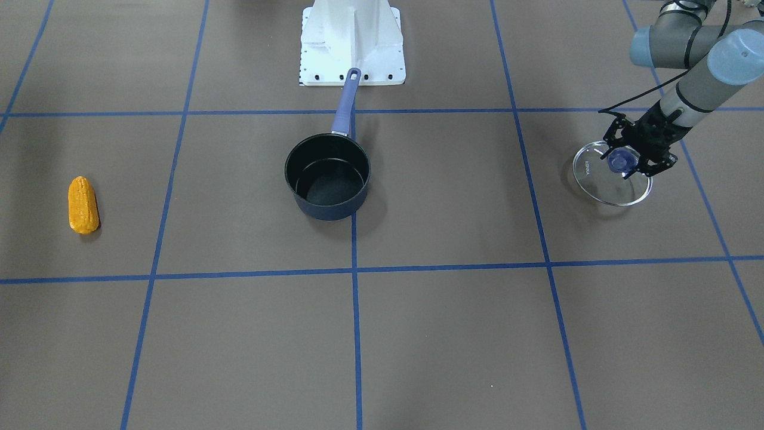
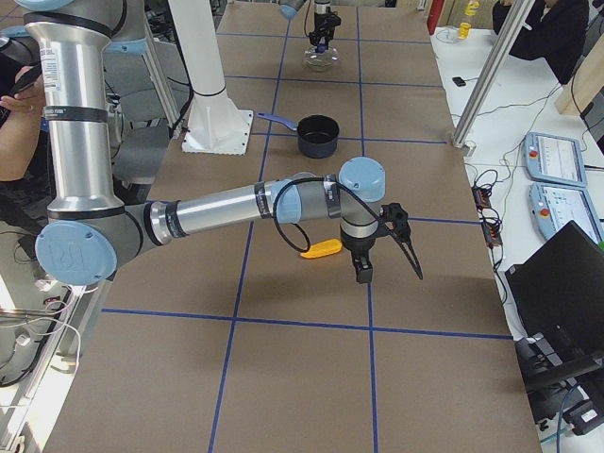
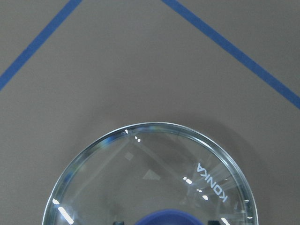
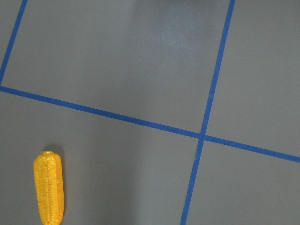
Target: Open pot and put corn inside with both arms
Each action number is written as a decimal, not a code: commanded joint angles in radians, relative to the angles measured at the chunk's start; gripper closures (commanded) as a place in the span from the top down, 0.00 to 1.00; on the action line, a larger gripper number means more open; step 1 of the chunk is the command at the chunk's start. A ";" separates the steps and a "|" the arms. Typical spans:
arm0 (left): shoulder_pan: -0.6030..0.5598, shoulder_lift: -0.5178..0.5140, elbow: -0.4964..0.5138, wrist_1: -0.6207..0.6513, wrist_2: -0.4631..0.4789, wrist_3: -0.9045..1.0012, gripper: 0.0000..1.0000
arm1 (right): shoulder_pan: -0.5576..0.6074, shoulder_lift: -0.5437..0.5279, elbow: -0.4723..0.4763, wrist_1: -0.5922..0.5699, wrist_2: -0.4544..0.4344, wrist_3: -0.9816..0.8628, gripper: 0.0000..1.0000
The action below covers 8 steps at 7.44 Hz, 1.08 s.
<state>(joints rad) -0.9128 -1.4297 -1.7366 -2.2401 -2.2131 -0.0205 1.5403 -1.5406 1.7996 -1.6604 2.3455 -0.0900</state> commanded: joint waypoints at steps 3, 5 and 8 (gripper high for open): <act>-0.074 -0.009 0.008 0.009 -0.008 -0.006 0.99 | -0.006 -0.015 -0.008 0.152 0.005 0.002 1.00; -0.356 -0.105 -0.006 0.264 -0.109 0.010 0.99 | -0.025 -0.015 -0.005 0.157 0.041 0.033 1.00; -0.617 -0.114 -0.018 0.587 -0.137 0.297 0.99 | -0.202 -0.042 0.015 0.405 -0.004 0.469 1.00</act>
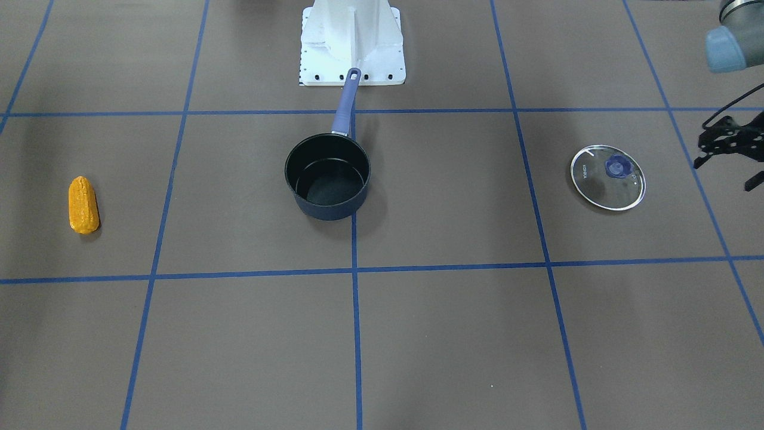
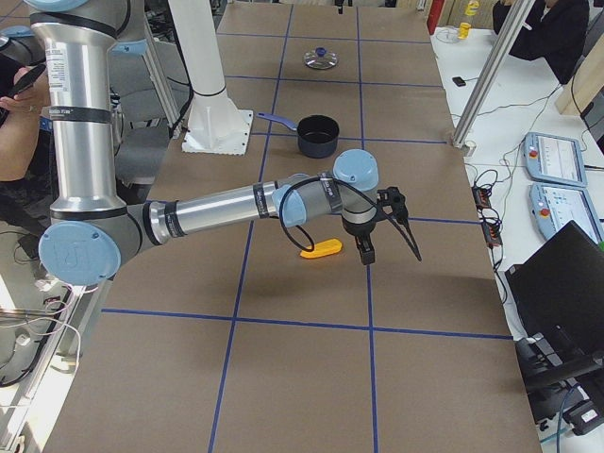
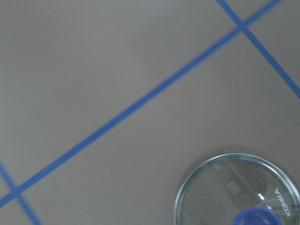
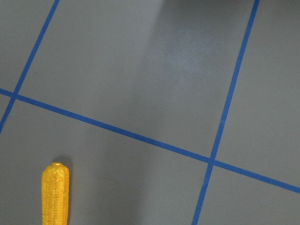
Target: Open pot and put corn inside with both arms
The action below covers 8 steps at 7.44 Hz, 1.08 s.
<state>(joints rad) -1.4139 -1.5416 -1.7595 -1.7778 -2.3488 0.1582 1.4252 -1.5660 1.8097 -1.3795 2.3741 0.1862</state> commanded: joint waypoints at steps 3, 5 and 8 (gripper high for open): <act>-0.188 -0.003 -0.003 0.144 -0.018 0.110 0.99 | -0.378 -0.136 0.002 0.438 -0.275 0.535 1.00; -0.189 0.012 -0.011 0.135 -0.020 0.112 0.99 | -0.518 -0.154 -0.025 0.514 -0.407 0.605 0.99; -0.189 0.012 -0.014 0.132 -0.021 0.112 0.99 | -0.598 -0.146 -0.171 0.698 -0.478 0.605 0.79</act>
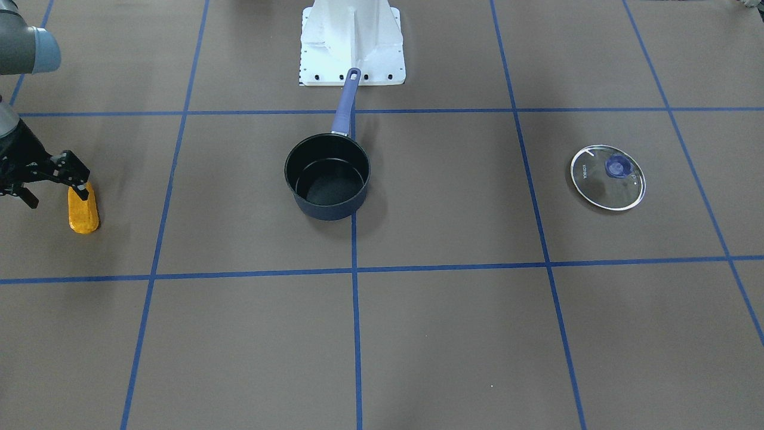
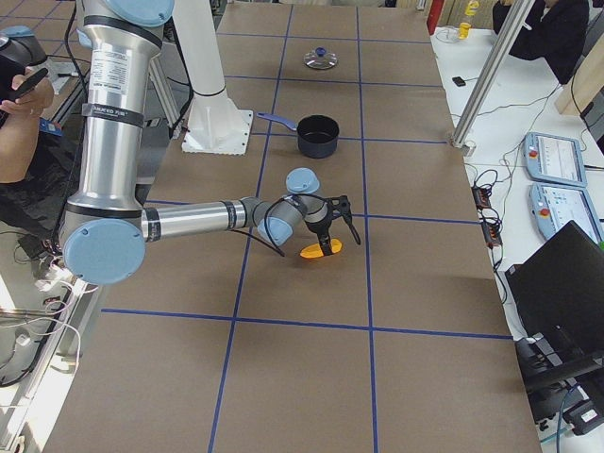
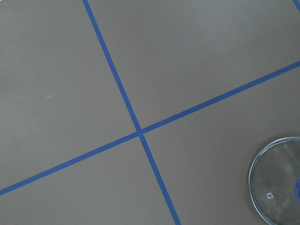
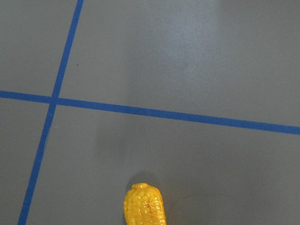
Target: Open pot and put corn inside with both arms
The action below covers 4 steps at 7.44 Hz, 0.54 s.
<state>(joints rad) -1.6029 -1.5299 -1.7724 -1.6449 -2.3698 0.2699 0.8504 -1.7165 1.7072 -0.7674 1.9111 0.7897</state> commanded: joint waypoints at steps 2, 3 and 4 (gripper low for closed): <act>0.000 0.001 -0.001 -0.003 0.000 0.002 0.99 | -0.031 0.012 -0.075 0.091 -0.015 0.000 0.14; 0.000 0.001 -0.001 -0.003 0.000 0.002 0.99 | -0.031 0.014 -0.067 0.091 -0.007 0.000 0.00; 0.000 0.001 0.002 -0.003 0.000 0.002 0.99 | -0.030 0.040 -0.048 0.085 0.003 -0.003 0.00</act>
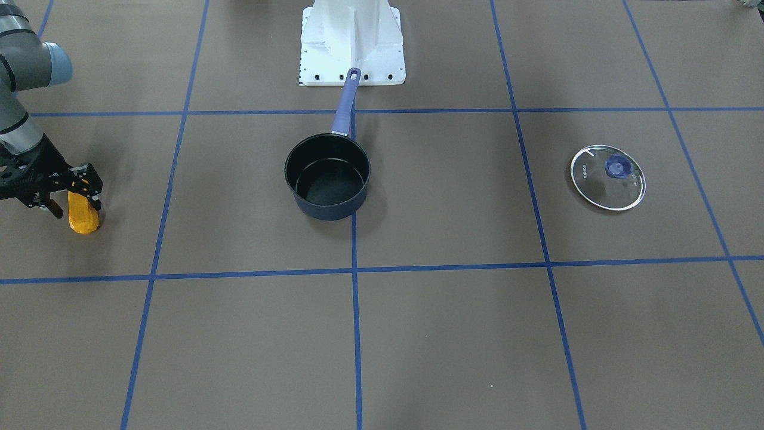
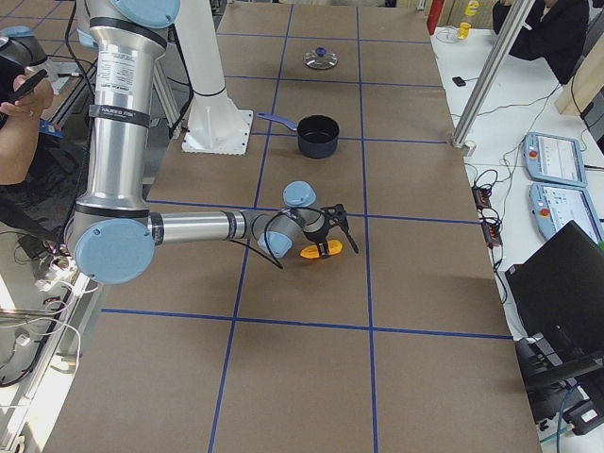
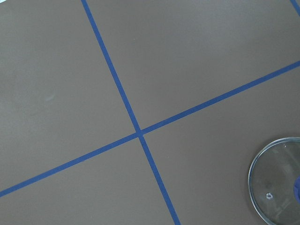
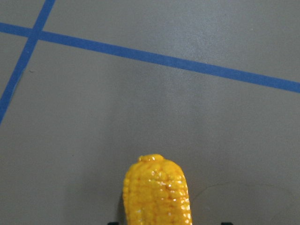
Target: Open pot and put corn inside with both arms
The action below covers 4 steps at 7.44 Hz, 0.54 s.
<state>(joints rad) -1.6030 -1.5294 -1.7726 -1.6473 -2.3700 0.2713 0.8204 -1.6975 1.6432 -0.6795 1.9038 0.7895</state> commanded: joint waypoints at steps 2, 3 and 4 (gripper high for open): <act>0.002 0.015 -0.001 -0.002 0.000 0.000 0.99 | 0.000 0.169 0.033 -0.085 0.012 0.052 0.00; 0.002 0.018 0.001 -0.002 0.000 0.000 0.99 | -0.003 0.276 0.062 -0.176 0.012 0.183 0.00; 0.002 0.020 0.007 0.000 0.000 -0.001 0.99 | -0.039 0.351 0.108 -0.258 0.003 0.279 0.00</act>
<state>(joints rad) -1.6018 -1.5129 -1.7705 -1.6487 -2.3700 0.2712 0.8099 -1.4548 1.7042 -0.8350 1.9138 0.9439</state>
